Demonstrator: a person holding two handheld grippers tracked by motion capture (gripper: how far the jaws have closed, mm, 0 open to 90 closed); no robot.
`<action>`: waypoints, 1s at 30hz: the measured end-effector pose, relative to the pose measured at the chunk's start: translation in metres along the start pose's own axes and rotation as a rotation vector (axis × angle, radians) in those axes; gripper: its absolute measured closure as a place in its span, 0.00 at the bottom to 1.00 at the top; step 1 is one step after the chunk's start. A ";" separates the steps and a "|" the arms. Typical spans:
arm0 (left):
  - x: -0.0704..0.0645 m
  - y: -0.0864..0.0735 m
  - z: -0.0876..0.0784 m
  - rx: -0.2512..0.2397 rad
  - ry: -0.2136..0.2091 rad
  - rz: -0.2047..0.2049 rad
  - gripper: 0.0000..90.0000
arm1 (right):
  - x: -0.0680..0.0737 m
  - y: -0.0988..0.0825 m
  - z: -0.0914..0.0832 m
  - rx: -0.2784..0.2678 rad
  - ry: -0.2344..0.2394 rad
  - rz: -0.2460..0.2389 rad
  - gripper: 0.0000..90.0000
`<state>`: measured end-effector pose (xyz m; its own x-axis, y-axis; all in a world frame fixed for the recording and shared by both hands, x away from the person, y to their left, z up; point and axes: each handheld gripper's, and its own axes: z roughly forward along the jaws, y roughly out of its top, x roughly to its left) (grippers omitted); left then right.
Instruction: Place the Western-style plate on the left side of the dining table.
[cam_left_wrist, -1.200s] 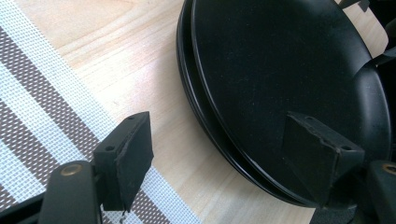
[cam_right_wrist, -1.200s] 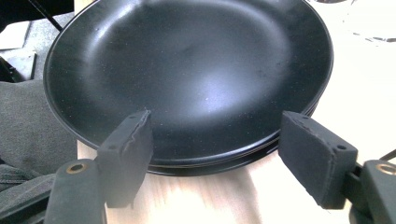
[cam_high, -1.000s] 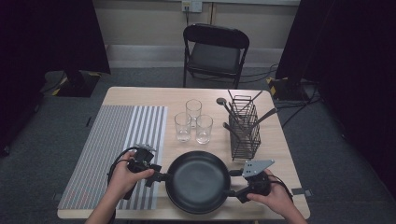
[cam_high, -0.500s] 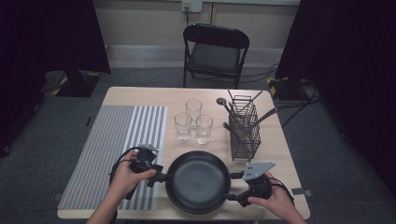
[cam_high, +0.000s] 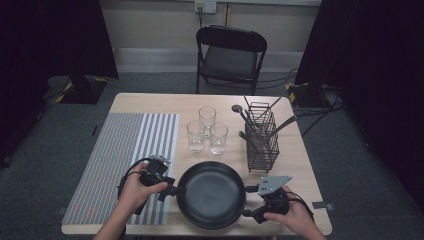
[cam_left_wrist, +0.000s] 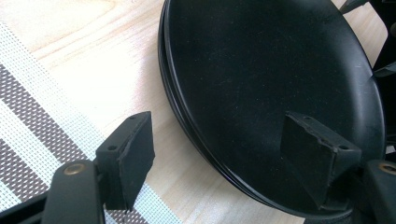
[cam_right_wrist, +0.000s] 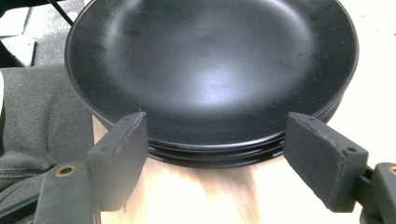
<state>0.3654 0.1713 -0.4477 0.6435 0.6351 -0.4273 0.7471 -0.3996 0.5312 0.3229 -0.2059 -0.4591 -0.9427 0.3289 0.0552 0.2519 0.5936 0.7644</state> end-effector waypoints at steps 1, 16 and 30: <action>0.000 0.000 0.000 0.000 0.000 -0.001 0.28 | 0.000 0.001 0.000 -0.002 0.001 0.002 0.24; -0.002 -0.001 0.002 0.007 -0.005 -0.003 0.30 | -0.001 0.003 -0.001 -0.013 -0.001 -0.009 0.28; -0.003 0.002 0.005 0.012 -0.018 0.002 0.30 | 0.002 0.002 -0.001 -0.006 -0.003 -0.016 0.27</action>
<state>0.3659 0.1649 -0.4491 0.6475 0.6227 -0.4392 0.7479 -0.4088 0.5230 0.3218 -0.2046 -0.4569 -0.9460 0.3217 0.0408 0.2352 0.5941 0.7692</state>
